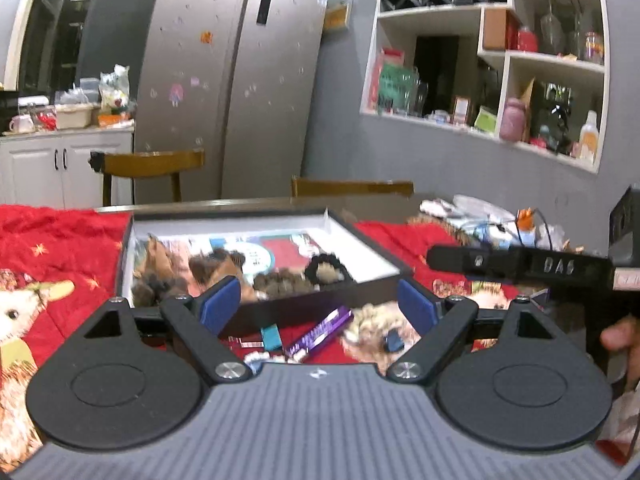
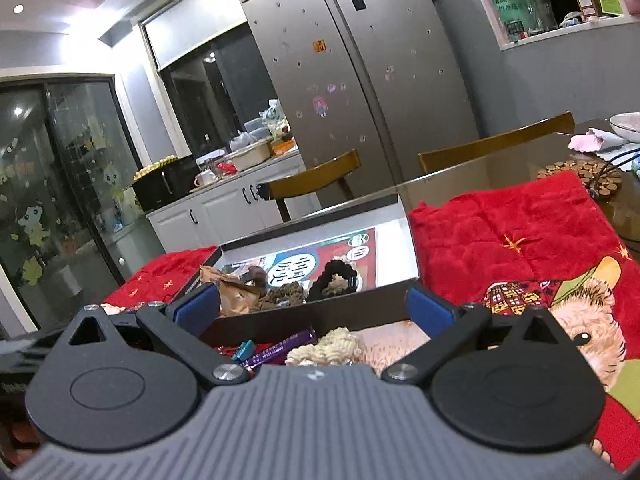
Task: Organize objects
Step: 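Move both tools back from the box toward the remaining pile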
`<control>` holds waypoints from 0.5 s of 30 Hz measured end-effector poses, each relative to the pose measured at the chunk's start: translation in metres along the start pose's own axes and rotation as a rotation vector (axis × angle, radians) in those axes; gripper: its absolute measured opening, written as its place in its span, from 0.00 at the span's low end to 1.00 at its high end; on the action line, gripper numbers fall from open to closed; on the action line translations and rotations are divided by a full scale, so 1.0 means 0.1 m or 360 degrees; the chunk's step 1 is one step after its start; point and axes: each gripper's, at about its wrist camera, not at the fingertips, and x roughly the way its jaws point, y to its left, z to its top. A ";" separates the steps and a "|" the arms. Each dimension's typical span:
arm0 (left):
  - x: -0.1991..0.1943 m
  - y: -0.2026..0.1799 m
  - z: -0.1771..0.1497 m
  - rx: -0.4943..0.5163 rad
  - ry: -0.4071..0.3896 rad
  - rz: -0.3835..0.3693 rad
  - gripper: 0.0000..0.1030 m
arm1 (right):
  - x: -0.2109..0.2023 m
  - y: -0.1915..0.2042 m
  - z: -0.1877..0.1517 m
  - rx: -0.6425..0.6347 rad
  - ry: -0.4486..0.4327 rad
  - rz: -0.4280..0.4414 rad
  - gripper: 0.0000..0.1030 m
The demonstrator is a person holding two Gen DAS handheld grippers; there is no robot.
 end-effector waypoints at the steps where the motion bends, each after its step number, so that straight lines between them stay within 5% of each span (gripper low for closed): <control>1: 0.04 0.01 -0.04 0.0005 0.0024 0.0001 0.86 | 0.01 -0.01 0.00 0.0006 0.0004 -0.0006 1.00; 9: 0.33 0.08 -0.22 -0.0018 0.0224 -0.0041 0.86 | 0.12 -0.11 -0.05 0.0075 0.0145 0.0063 1.00; 15: 0.47 0.09 -0.31 0.0066 0.0281 0.0046 0.86 | 0.21 -0.07 -0.10 0.0023 0.0217 0.0025 1.00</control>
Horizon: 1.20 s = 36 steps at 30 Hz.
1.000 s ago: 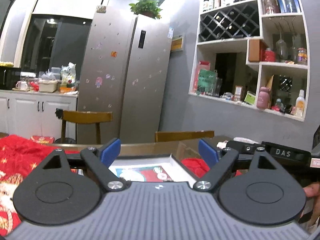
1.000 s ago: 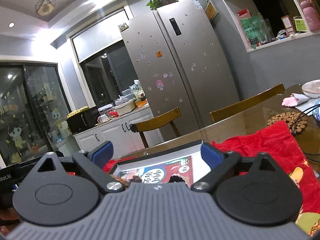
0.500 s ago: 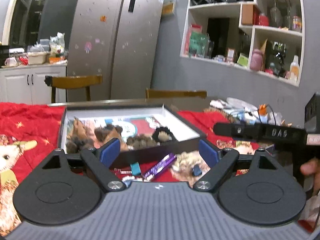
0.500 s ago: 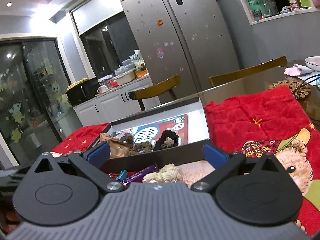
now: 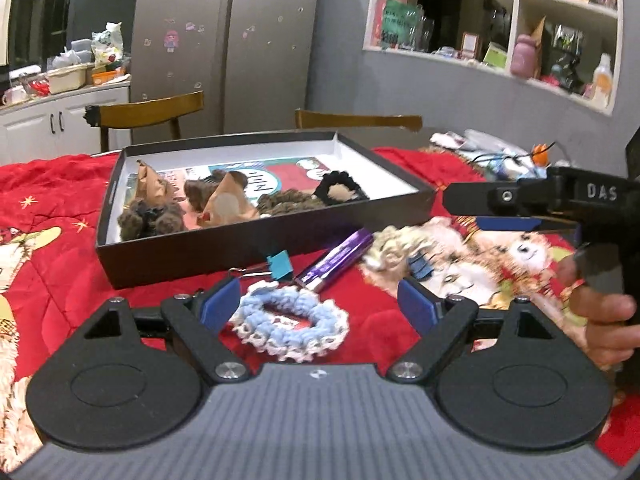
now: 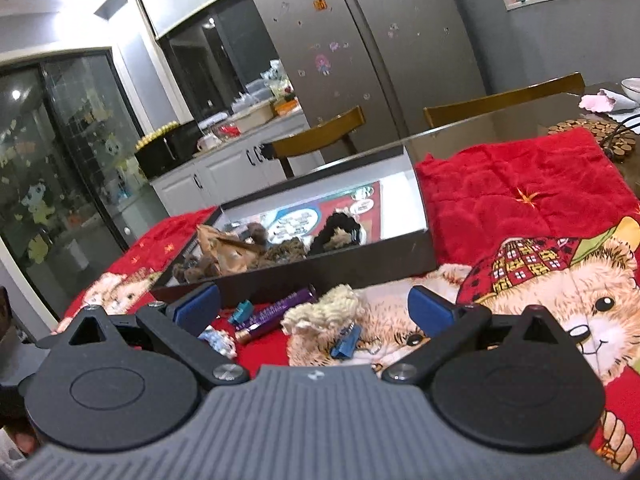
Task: Organize objects
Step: 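Move both tools back from the box toward the remaining pile, then grasp the light blue scrunchie with left tool while right tool grasps the blue binder clip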
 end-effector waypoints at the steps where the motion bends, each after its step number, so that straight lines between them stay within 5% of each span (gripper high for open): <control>1: 0.01 0.00 -0.01 0.0013 0.0011 0.0012 0.86 | 0.03 0.01 -0.01 -0.0016 0.0019 -0.0016 0.98; 9: 0.09 -0.03 -0.08 0.0105 0.0035 0.0039 0.86 | 0.23 0.03 -0.10 -0.0070 0.0206 -0.0072 0.90; 20: 0.16 0.02 -0.09 0.0066 0.0072 0.0070 0.84 | 0.31 0.11 -0.18 -0.0202 0.0236 -0.0123 0.74; 25: 0.15 -0.01 -0.10 0.0089 0.0062 0.0108 0.71 | 0.32 0.18 -0.22 -0.0297 0.0220 -0.0206 0.57; 30: 0.12 -0.03 -0.11 0.0105 0.0044 0.0072 0.47 | 0.34 0.23 -0.25 -0.0369 0.0199 -0.0318 0.38; 36: 0.11 -0.01 -0.11 0.0056 0.0035 0.0038 0.32 | 0.34 0.20 -0.23 -0.0362 0.0193 -0.0326 0.37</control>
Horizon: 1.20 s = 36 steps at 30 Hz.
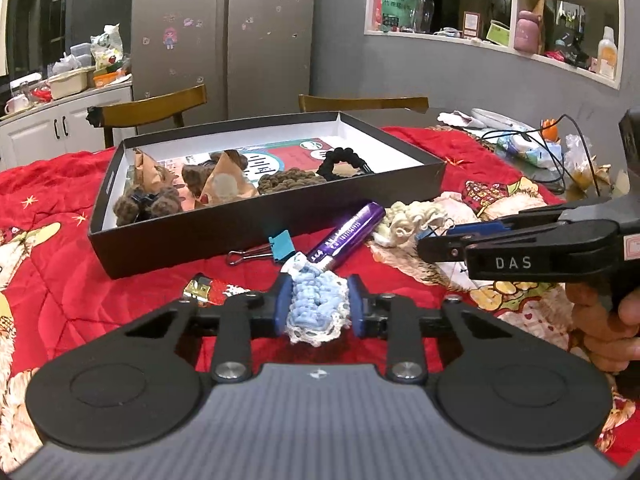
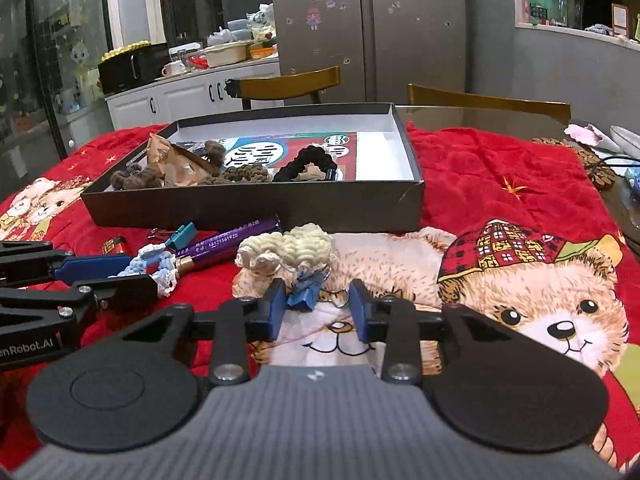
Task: Organize objects
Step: 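Grasp the light blue scrunchie with left tool while right tool grasps the blue binder clip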
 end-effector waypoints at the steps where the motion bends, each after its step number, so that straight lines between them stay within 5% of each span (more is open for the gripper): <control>1: 0.00 0.01 0.00 -0.0006 -0.0001 -0.0005 0.32 | -0.01 0.00 0.00 -0.0002 -0.0002 0.0001 0.37; 30: -0.06 -0.05 0.00 0.0055 -0.0052 0.0005 0.25 | -0.11 -0.19 0.10 0.0148 -0.0080 -0.0055 0.36; 36: 0.02 -0.20 -0.03 0.0226 0.0033 0.0044 0.40 | -0.11 -0.19 0.11 0.0159 -0.0083 -0.0049 0.37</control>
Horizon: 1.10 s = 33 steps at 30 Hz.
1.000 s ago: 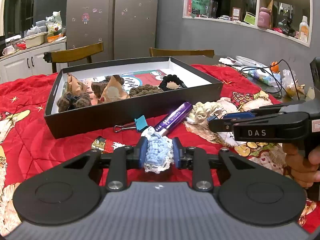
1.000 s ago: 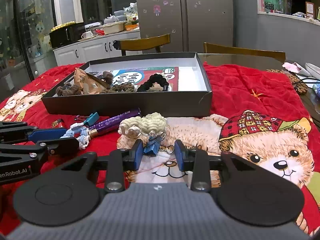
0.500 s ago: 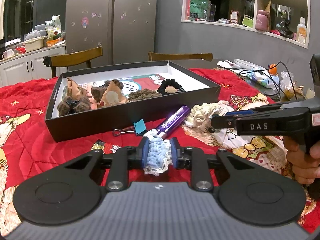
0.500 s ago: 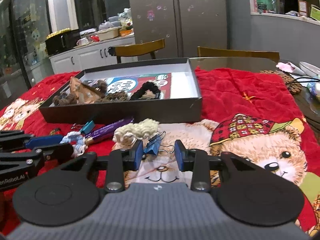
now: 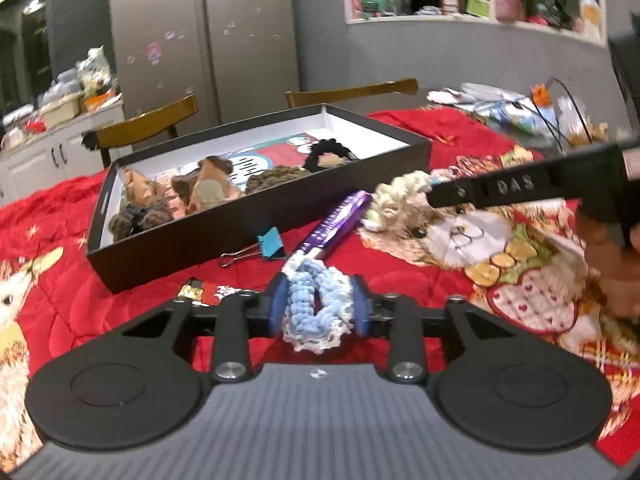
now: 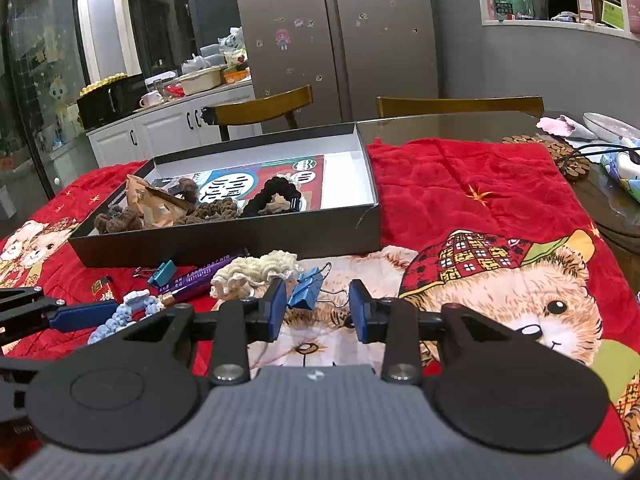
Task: Organize objects
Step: 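Grasp the light blue scrunchie with left tool while right tool grasps the blue binder clip, then carry the blue scrunchie over the box with left tool while right tool carries the binder clip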
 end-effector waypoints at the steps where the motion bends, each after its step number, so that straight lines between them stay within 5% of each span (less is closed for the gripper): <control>1: 0.01 -0.02 0.00 0.0020 0.0005 0.0008 0.40 | 0.00 0.00 0.00 0.0001 -0.0003 0.0001 0.36; 8: 0.04 0.01 0.02 -0.0017 -0.0001 0.0037 0.24 | -0.02 -0.02 0.01 0.0019 -0.0029 0.0000 0.36; 28: -0.35 0.12 0.28 -0.0111 -0.0213 0.0107 0.23 | -0.26 -0.21 0.16 0.0181 -0.0251 0.0127 0.36; 33: -0.47 0.15 0.46 -0.0158 -0.0292 0.0138 0.23 | -0.29 -0.30 0.36 0.0260 -0.0214 0.0203 0.36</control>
